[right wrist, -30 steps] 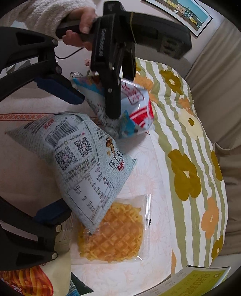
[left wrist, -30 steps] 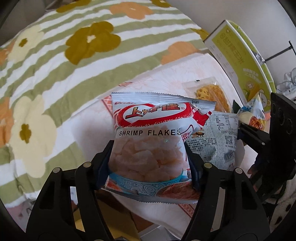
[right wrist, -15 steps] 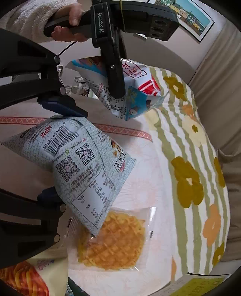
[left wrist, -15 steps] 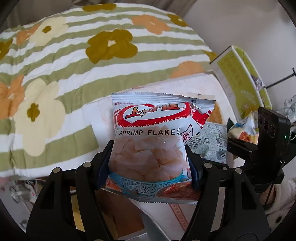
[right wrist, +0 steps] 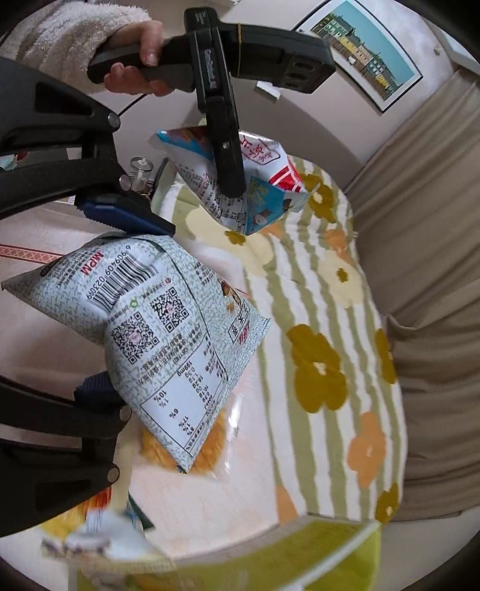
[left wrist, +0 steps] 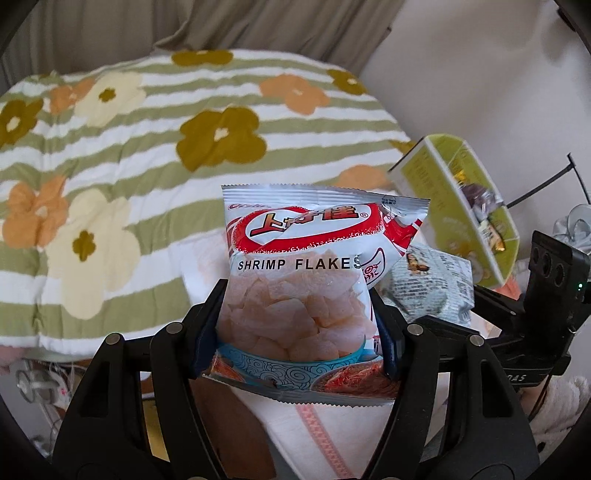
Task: Organize snacks
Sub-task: 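Carry both bags over the box and open both tools to release them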
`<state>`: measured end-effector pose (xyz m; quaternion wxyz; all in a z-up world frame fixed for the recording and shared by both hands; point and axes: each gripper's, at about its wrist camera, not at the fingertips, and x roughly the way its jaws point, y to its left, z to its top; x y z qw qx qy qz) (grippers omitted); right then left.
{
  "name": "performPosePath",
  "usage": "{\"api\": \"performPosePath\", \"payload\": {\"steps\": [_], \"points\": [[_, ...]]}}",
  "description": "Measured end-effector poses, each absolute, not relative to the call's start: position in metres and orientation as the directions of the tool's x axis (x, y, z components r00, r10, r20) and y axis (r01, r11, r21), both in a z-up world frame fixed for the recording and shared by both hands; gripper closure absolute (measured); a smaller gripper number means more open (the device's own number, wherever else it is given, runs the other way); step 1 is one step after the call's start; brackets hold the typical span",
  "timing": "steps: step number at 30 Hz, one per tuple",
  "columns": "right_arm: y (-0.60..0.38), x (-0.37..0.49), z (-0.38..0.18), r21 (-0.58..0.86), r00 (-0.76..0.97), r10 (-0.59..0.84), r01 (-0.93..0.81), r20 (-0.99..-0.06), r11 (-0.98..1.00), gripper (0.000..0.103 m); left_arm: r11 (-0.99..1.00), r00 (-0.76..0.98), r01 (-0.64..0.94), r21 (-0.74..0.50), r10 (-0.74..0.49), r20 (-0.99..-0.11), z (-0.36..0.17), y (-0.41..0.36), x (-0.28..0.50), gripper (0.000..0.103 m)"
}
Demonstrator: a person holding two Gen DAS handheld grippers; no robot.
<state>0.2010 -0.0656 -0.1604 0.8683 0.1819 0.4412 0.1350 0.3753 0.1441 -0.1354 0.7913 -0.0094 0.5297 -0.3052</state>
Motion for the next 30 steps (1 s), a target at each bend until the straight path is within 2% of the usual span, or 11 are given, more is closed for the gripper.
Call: {"api": "performPosePath", "payload": {"steps": [7, 14, 24, 30], "points": [[-0.123, 0.184, -0.117, 0.437, 0.636, 0.381, -0.075, -0.672, 0.896, 0.043, 0.797, 0.305, 0.514, -0.316, -0.515, -0.801, -0.084, 0.09, 0.365, 0.038], [-0.207, 0.168, -0.087, 0.411, 0.666, 0.367, -0.098, -0.649, 0.906, 0.043, 0.799, 0.356, 0.52, -0.303, -0.525, -0.773, -0.055, 0.011, 0.347, 0.038], [-0.337, 0.169, -0.065, 0.405, 0.696, 0.365, -0.115, -0.619, 0.907, 0.043, 0.811, 0.365, 0.474, -0.343, -0.536, -0.761, -0.057, -0.13, 0.335, 0.038], [-0.405, 0.184, -0.063, 0.431, 0.697, 0.368, -0.093, -0.616, 0.898, 0.043, 0.826, 0.341, 0.461, -0.325, -0.503, -0.794, -0.072, -0.199, 0.34, 0.038]]}}
